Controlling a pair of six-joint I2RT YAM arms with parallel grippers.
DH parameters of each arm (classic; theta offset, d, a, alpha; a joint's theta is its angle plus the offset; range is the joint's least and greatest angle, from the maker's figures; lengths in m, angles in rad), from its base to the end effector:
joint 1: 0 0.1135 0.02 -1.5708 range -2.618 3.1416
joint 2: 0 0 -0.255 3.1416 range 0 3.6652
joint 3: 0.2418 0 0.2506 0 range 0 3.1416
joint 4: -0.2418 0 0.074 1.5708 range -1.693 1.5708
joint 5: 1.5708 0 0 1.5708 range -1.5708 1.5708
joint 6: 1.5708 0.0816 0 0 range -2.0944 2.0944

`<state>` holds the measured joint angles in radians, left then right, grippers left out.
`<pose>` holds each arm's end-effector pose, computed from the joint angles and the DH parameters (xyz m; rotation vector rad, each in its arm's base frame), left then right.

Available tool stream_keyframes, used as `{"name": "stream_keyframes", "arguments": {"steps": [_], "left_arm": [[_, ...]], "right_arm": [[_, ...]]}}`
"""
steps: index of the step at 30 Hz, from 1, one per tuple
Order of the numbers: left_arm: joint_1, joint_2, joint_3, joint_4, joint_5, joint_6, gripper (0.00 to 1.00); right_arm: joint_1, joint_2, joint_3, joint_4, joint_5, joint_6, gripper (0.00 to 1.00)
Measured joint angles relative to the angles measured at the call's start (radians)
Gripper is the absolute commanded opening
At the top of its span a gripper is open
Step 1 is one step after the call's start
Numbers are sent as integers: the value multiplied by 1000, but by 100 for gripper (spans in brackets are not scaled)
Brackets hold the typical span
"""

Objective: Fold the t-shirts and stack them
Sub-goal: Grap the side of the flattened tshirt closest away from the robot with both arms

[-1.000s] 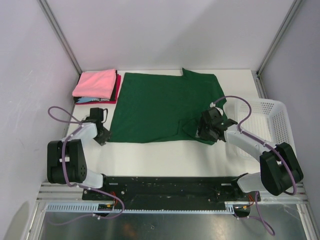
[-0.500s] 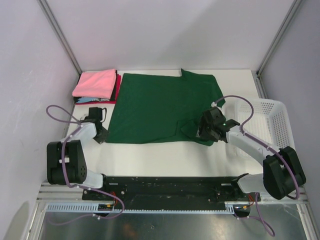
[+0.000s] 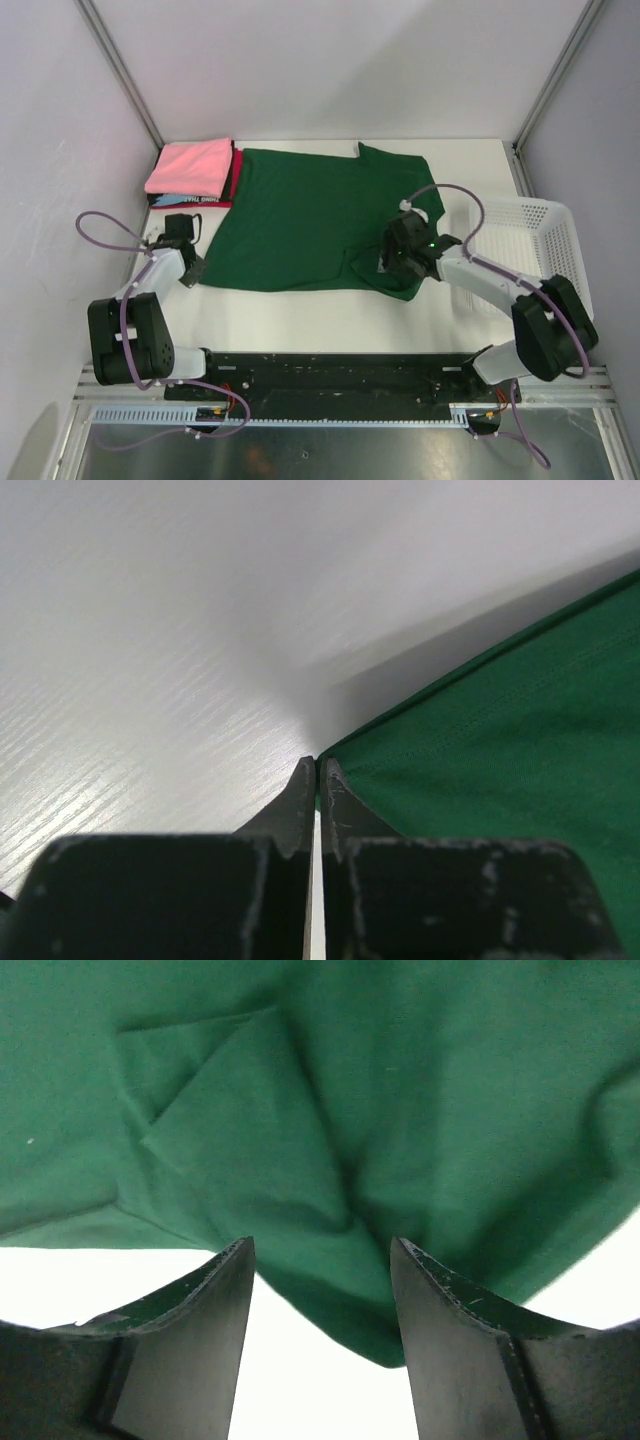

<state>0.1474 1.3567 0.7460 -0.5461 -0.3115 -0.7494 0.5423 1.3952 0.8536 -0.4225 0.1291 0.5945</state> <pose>0.2541 0.0630 0.1335 -1.2264 2.3479 0.2322 0.2651 0.1475 0.1633 0.1180 2.5457 0.2905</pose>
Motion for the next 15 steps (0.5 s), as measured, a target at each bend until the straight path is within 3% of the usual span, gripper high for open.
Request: {"name": "stream_keyframes", "arguments": {"steps": [6,15], "left_arm": [[0,0,0,0,0,2,0],[0,0,0,0,2,9,0]], "right_arm": [[132,129,100,35,26,-28,52],[186,302,227,63,63,-50,51]]}}
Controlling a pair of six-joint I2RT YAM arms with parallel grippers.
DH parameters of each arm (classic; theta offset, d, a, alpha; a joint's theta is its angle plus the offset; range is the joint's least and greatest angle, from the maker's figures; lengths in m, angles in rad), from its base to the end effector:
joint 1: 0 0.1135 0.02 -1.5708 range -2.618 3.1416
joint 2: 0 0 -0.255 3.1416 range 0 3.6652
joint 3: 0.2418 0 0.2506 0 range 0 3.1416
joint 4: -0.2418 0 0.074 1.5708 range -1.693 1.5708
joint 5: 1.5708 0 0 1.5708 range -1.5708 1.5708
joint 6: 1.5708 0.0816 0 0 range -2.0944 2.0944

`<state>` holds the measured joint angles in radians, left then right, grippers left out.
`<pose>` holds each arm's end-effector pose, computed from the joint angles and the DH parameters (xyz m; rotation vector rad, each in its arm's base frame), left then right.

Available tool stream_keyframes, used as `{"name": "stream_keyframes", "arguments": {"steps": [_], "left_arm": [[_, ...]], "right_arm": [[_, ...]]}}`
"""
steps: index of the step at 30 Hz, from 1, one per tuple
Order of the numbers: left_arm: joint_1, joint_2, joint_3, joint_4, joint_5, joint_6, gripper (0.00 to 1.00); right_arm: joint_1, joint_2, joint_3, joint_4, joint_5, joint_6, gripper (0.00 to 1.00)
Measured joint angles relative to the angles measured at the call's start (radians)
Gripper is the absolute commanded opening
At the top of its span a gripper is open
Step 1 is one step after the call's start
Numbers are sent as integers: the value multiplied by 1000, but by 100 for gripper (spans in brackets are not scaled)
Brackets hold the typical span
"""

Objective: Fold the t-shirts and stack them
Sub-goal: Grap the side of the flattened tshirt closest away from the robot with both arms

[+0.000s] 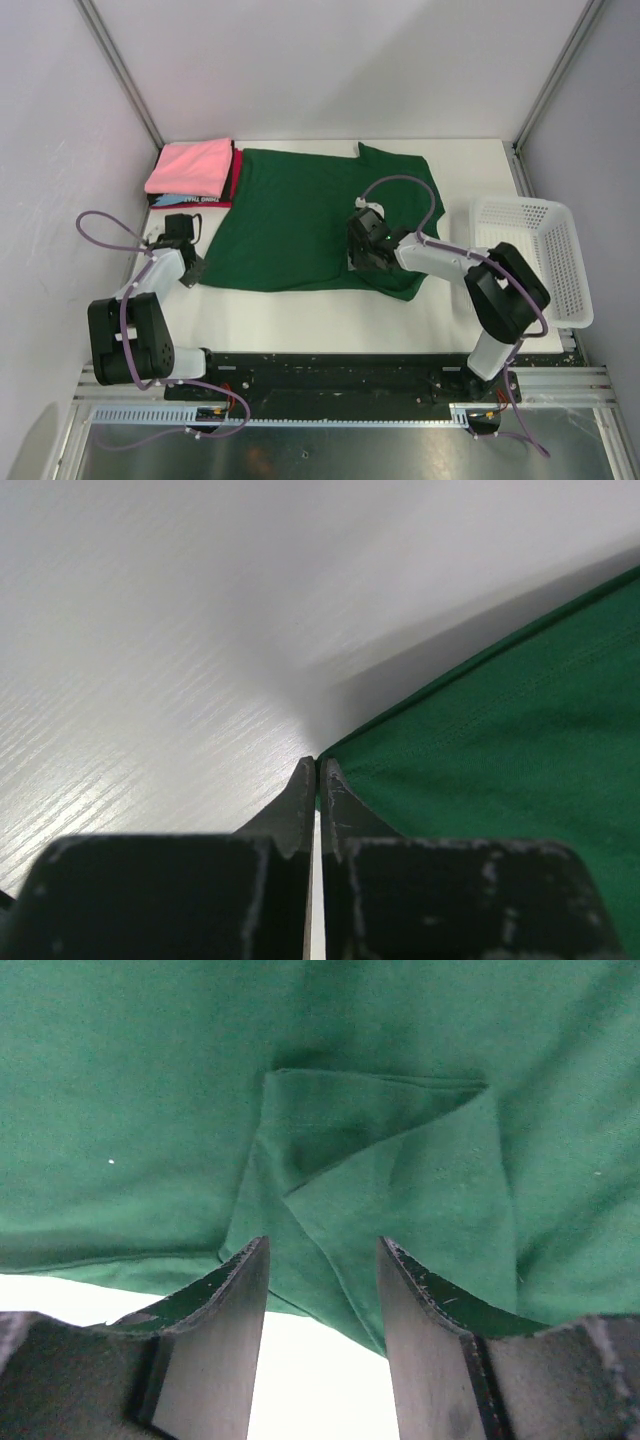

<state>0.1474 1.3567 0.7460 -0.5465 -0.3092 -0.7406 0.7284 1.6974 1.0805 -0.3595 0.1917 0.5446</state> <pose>0.2541 0.0628 0.1334 -1.2162 2.3552 0.2324 0.2877 0.2358 0.1470 -0.1586 2.5368 0.2661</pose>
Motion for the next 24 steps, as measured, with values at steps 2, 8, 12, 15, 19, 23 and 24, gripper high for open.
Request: {"name": "stream_keyframes", "arguments": {"steps": [2,8,12,15,19,23,24], "left_arm": [[0,0,0,0,1,0,0],[0,0,0,0,3,0,0],[0,0,0,0,4,0,0],[0,0,0,-1,6,0,0],[0,0,0,-1,7,0,0],[0,0,0,-1,8,0,0],[0,0,0,-1,8,1,0]], "right_arm": [[12,29,21,2,7,-2,51],[32,90,68,0,29,-4,51],[36,120,85,-3,45,-4,50],[37,140,94,-10,63,-3,47],[40,160,108,-28,91,-2,43],[44,177,126,-39,112,2,36],[45,179,129,-40,119,5,32]]}}
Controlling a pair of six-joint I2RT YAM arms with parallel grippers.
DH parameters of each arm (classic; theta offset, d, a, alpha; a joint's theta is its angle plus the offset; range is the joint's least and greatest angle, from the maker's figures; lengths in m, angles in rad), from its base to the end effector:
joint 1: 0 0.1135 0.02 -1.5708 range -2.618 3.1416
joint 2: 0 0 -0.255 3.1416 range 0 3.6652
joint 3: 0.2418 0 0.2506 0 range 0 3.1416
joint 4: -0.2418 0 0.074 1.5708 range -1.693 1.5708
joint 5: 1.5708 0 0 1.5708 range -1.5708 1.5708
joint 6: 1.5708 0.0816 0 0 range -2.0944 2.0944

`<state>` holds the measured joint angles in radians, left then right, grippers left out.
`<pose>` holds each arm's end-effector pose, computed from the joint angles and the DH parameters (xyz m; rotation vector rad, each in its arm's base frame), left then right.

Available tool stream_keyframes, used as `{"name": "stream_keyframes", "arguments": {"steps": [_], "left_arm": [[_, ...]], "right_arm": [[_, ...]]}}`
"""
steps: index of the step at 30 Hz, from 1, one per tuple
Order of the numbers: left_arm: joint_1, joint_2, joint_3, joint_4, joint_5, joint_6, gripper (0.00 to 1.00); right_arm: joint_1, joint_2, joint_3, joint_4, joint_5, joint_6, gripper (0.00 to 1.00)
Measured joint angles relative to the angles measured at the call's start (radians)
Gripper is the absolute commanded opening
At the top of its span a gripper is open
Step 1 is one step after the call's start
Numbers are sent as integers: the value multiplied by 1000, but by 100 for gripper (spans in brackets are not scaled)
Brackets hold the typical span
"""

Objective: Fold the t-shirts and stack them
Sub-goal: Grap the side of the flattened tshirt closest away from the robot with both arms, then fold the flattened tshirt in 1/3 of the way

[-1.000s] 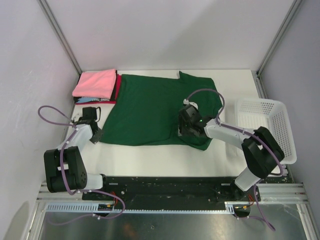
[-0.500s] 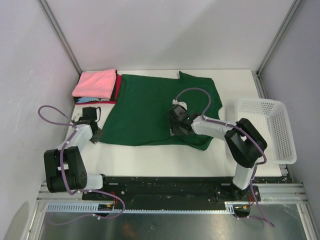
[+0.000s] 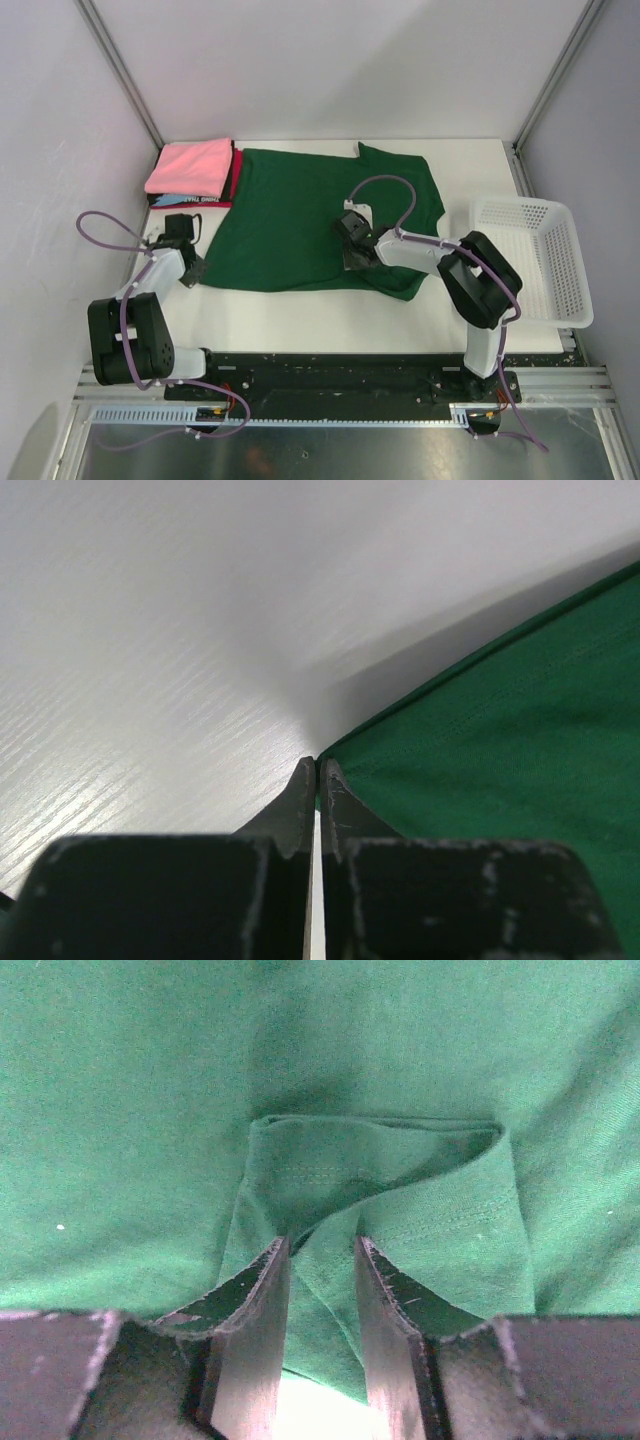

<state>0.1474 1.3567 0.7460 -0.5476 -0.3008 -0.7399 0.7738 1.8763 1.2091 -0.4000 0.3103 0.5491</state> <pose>0.2541 0.0622 0.1331 -1.2149 2.3605 0.2225 0.3022 0.2604 0.1204 -0.1845 2.5530 0.0885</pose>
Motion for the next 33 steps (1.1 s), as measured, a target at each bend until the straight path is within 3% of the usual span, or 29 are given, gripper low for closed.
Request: {"name": "stream_keyframes", "arguments": {"steps": [5,7,16,33], "left_arm": [[0,0,0,0,1,0,0],[0,0,0,0,2,0,0],[0,-35,-6,-2,42,-1,0],[0,-157,-47,-22,69,8,0]], "right_arm": [[4,1,5,-26,34,11,6],[4,-2,7,-42,50,17,2],[9,-181,2,-199,131,41,0],[20,-931,-267,-642,177,294,0]]}}
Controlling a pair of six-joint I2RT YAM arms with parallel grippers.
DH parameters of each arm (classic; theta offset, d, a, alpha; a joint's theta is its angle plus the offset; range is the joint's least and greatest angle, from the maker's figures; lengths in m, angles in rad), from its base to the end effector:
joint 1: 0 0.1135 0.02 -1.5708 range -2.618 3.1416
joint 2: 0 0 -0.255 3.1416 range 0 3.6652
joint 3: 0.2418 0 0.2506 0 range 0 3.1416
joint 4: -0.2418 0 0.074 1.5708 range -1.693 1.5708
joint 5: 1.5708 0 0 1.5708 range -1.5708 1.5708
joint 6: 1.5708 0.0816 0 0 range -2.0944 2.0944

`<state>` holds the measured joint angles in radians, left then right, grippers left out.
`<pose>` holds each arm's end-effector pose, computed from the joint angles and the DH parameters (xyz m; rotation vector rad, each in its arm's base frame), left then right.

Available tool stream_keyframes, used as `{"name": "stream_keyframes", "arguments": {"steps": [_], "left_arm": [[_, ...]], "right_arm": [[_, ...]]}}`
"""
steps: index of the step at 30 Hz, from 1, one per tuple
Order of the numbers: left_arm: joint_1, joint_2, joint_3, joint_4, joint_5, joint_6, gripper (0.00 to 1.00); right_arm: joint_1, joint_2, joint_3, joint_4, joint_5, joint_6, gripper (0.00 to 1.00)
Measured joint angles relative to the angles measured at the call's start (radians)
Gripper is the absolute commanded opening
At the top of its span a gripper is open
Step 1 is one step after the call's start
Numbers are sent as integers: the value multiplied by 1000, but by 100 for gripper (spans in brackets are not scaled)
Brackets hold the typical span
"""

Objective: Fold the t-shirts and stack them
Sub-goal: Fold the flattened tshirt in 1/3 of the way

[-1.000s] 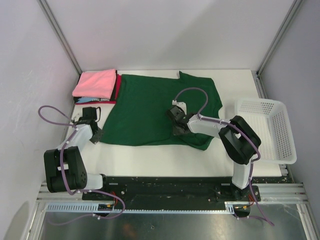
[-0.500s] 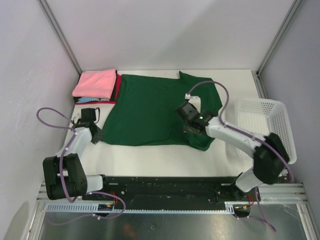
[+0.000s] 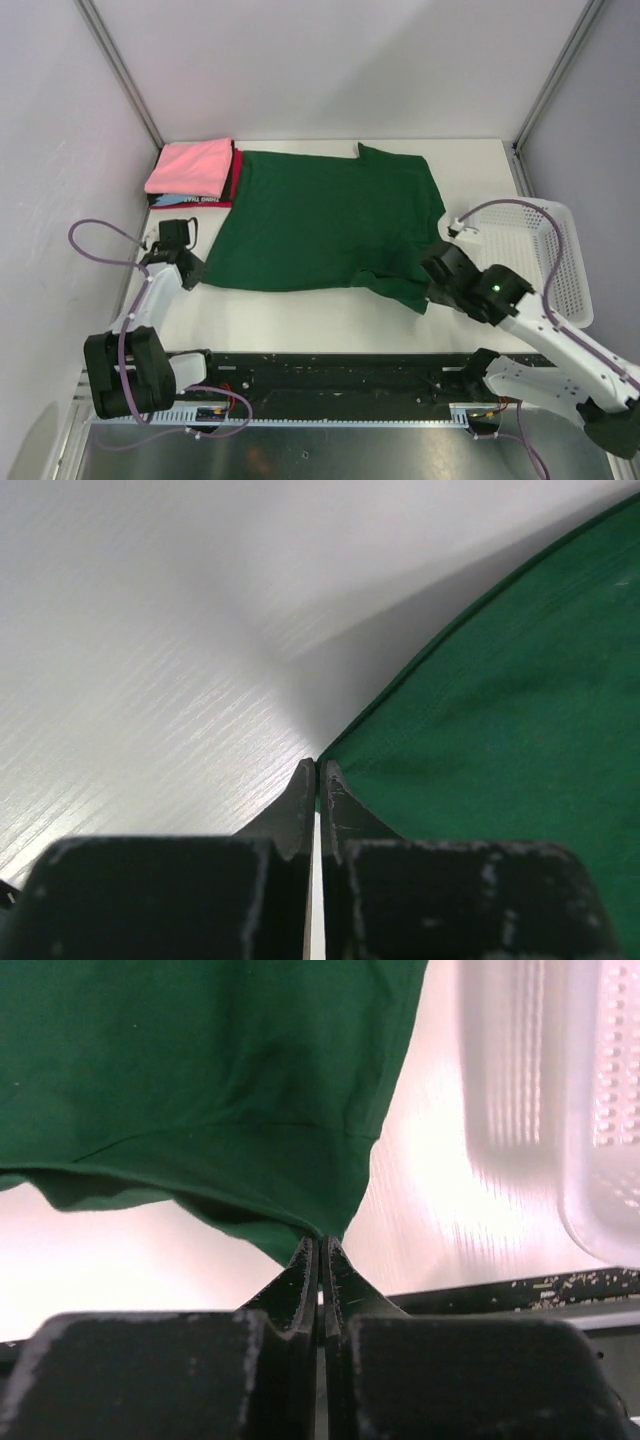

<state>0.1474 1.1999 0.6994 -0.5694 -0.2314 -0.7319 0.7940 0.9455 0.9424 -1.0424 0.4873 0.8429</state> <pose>0.2381 0.0543 0.1525 -1.1748 2.3163 0.0976 0.1587 0.1069 0.2531 0.2224 2.4319 0.0644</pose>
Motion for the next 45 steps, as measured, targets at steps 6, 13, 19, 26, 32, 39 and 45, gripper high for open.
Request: {"name": "stream_keyframes", "arguments": {"steps": [6,13,19,26,32,39,45], "left_arm": [[0,-60,0,-32,-6,7,0],[0,-133,-20,-60,-35,7,0],[0,-173,-67,-82,-51,6,0],[0,-188,-73,-85,-62,7,0],[0,-177,-73,-85,-66,7,0],[0,-154,-72,-84,-71,8,0],[-14,-65,-26,-82,-51,8,0]], "right_arm": [[-8,-133,0,-116,-34,98,0],[124,-192,-10,-213,-108,238,0],[431,-144,-59,-199,-129,386,0],[525,120,-57,-37,-139,409,0],[451,236,67,29,-146,304,0],[346,163,100,-68,-103,269,0],[138,27,100,-125,-85,191,0]]}}
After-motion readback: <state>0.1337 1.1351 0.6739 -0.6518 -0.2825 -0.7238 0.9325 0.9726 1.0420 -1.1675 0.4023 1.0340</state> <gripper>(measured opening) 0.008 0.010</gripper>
